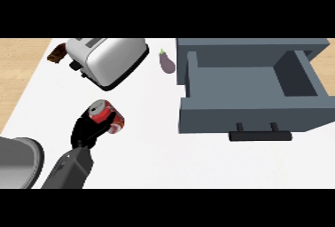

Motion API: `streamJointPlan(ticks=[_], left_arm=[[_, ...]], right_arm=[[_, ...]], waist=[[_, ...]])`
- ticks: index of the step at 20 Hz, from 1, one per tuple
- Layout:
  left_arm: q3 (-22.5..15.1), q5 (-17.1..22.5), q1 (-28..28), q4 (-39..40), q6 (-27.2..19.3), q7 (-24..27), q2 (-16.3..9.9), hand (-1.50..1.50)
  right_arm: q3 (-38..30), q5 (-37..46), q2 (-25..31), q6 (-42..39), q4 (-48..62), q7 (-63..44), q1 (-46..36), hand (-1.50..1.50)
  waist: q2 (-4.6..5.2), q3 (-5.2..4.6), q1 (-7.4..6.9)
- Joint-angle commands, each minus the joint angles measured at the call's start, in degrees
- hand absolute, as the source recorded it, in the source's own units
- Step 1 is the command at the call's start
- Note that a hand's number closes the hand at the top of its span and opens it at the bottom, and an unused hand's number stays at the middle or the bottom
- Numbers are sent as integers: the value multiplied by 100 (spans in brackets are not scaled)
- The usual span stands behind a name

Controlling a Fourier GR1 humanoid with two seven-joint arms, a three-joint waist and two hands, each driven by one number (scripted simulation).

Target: Pick up the can, place it into the drawer and close the drawer

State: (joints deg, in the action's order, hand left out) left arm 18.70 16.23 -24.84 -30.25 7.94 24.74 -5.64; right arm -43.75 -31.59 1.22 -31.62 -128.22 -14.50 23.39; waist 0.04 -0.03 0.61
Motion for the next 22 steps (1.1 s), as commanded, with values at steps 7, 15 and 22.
streamJointPlan(ticks=[7, 15, 22], left_arm=[[-239, 149, -283, -355, 660, 3, -63, 150], [-699, 244, 354, -2290, -164, -708, 504, 150], [-1281, 211, 618, -3557, -709, -1149, 559, 150]], right_arm=[[228, 170, -114, -62, -44, 208, 160, -150], [655, 348, -120, 206, -59, 624, 588, -150], [610, -15, -117, 543, -434, 282, 713, -150]], waist=[[-1, 2, 8], [-22, 7, -43], [-20, 6, -16]])
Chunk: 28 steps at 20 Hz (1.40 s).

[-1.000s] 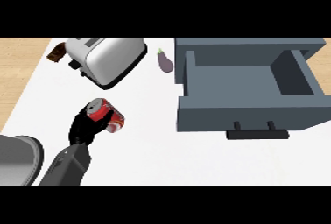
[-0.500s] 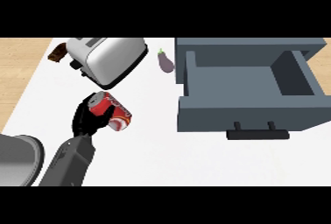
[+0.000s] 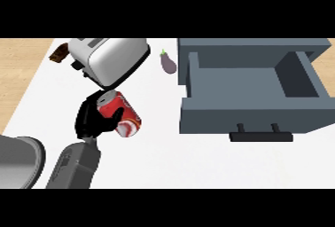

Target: Pick up the can, place it into the drawer and close the drawer

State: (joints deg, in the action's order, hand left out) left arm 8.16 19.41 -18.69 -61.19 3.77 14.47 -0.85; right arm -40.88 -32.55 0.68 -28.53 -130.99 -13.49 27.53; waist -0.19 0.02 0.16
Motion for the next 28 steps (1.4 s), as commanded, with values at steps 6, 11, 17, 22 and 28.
streamJointPlan(ticks=[6, 11, 17, 22, 28], left_arm=[[-597, -351, -201, -1732, -1030, -1340, 81, 150], [-730, -467, -788, -1783, -1435, -1652, 77, 150], [-866, -690, -1612, -2132, -2025, -2543, -49, 150], [-1012, -822, -2109, -1711, -2378, -2458, 83, 150], [-1259, -559, -3140, -908, -2931, -2532, 84, 150]], right_arm=[[17, -204, 153, 392, -258, -589, -326, -150], [-80, -4, -66, -56, 3, 62, 86, -150], [-28, -68, -65, -23, -205, -110, 132, -150], [397, 357, -64, 131, 228, 257, -15, -150], [393, 191, -66, 396, -288, -137, -44, -150]], waist=[[9, -2, -14], [10, -1, 40], [7, -1, 41], [17, 0, 48], [25, -2, 89]])
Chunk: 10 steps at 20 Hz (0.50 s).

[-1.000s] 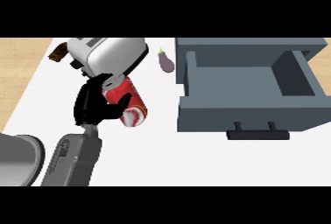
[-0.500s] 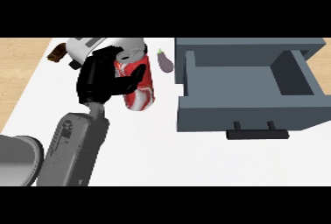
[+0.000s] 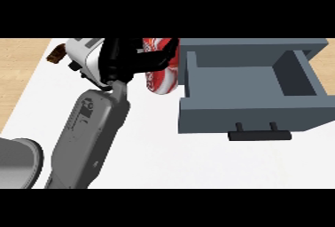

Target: Pick up the can, place it into the drawer and close the drawer

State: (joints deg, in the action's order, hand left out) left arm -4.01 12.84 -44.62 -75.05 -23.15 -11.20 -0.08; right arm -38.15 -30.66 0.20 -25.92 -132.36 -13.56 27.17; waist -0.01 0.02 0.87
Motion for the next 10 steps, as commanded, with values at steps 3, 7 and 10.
streamJointPlan(ticks=[3, 7, 10], left_arm=[[157, 129, -1077, 928, -223, -43, 8, 150], [-164, 285, -1486, 1118, -655, -158, 8, 150], [-312, 478, -1982, 1870, -918, 249, 8, 150]], right_arm=[[-85, -340, 79, 57, -151, -332, -90, -150], [376, 175, -14, 361, -106, -276, -312, -150], [-198, -215, 147, -136, 159, -85, -206, -150]], waist=[[8, -1, 24], [9, -1, -6], [19, 2, 104]])
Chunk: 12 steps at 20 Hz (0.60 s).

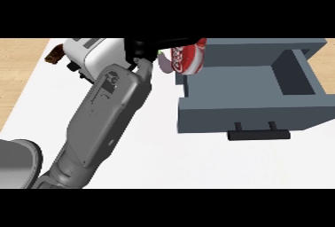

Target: Pick up the can, place it into the drawer and close the drawer

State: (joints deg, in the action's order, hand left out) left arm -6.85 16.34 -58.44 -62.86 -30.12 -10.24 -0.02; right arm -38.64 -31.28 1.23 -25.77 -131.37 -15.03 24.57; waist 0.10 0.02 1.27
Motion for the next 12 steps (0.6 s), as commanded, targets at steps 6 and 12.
streamJointPlan(ticks=[6, 12], left_arm=[[-414, 686, -1001, 1324, -419, 610, 2, 150], [-524, 1162, -1579, 2038, -451, 740, 2, 150]], right_arm=[[10, -189, -63, -89, -399, -178, 319, -150], [191, 69, -120, -27, -14, 234, 144, -150]], waist=[[15, 0, 120], [21, 4, 112]])
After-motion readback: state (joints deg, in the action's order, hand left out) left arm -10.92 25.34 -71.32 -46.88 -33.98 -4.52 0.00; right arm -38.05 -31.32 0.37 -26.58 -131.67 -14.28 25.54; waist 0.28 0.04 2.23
